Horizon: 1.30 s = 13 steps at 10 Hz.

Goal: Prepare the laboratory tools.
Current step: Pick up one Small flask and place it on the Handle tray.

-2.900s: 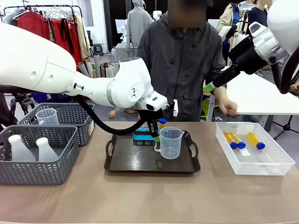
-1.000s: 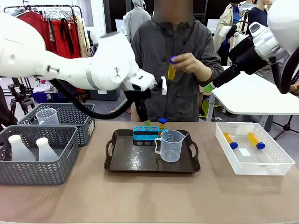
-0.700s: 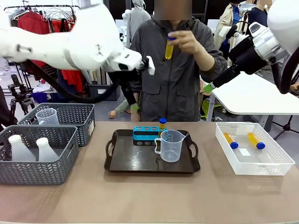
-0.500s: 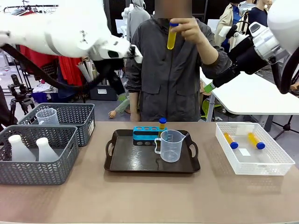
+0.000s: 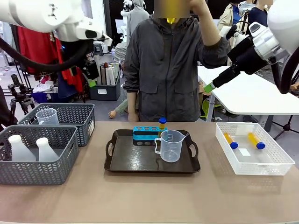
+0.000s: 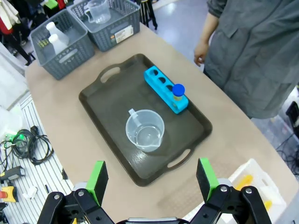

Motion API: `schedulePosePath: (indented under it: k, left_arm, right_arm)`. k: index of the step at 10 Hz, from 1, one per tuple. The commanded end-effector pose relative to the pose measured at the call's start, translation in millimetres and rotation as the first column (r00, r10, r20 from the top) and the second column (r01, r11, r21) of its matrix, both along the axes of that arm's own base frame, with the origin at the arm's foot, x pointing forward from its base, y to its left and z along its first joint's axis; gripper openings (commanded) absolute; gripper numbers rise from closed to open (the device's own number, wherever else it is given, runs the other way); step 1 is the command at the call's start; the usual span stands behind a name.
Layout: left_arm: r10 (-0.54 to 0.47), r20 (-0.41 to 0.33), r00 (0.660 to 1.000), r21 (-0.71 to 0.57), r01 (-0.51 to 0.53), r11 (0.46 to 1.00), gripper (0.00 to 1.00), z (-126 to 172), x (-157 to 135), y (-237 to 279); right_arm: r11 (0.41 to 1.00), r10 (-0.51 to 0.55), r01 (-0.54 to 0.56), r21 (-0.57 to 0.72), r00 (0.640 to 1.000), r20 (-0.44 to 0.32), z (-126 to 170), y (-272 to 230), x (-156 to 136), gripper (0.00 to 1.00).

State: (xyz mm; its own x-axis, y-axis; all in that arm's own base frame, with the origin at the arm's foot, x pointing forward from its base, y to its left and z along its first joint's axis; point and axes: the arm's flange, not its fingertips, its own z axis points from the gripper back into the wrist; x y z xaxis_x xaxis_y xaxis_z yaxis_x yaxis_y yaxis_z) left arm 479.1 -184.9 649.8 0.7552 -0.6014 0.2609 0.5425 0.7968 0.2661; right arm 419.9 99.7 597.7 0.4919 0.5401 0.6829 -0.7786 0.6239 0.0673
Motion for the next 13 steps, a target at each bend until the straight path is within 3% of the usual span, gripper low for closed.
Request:
schedulePosePath:
  k: [1, 4, 6, 9, 13]
  left_arm:
    - [0.111, 0.026, 0.993, 0.016, -0.112, 0.994, 1.0, 19, -7, 21]
    - [0.274, -0.012, 0.962, -0.057, -0.274, 0.96, 1.0, 19, -19, 89]
    - [0.298, -0.051, 0.953, -0.093, -0.301, 0.949, 1.0, 10, -26, 128]
    - [0.289, -0.095, 0.953, -0.084, -0.297, 0.951, 1.0, -36, -37, 177]
    - [0.271, -0.139, 0.952, -0.129, -0.289, 0.949, 1.0, -97, -51, 201]
  right_arm:
    - [1.0, 0.008, -0.008, 0.0, 1.0, 0.007, 0, -1, 0, 1.0]
    - [1.0, 0.008, -0.008, 0.0, 1.0, 0.007, 0, -1, 0, 1.0]
    - [1.0, 0.008, -0.008, 0.0, 1.0, 0.007, 0, -1, 0, 1.0]
    - [1.0, 0.008, -0.008, 0.0, 1.0, 0.007, 0, -1, 0, 1.0]
    - [1.0, 0.008, -0.008, 0.0, 1.0, 0.007, 0, -1, 0, 1.0]
